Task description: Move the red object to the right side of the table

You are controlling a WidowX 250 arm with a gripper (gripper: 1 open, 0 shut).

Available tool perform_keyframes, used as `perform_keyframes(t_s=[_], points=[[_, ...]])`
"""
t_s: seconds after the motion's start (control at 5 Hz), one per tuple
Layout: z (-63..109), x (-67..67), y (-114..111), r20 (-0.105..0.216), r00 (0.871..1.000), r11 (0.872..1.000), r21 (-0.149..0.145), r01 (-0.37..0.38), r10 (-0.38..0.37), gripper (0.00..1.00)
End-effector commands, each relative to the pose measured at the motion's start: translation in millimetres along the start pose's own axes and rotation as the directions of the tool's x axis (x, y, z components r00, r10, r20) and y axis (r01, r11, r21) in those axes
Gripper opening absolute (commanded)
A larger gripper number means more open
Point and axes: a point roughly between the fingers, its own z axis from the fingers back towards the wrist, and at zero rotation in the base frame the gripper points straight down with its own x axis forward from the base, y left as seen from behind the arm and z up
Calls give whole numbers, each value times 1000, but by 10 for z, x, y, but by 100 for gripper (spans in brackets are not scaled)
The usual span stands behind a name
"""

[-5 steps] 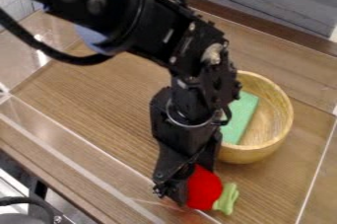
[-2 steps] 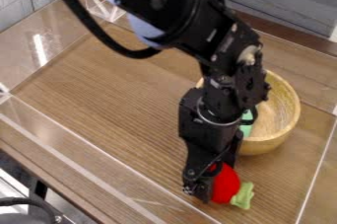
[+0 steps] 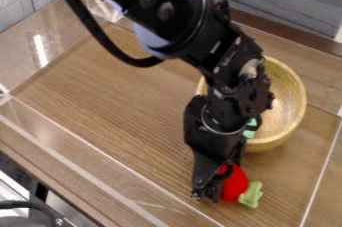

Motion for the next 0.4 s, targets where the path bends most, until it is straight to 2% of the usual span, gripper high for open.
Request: perform_keyframes(t_s=[0.0,0.2], points=[[9,125,79,21,1000,1000,0,-21,21,0],[9,178,139,38,999,1000,4,1,-1,0]])
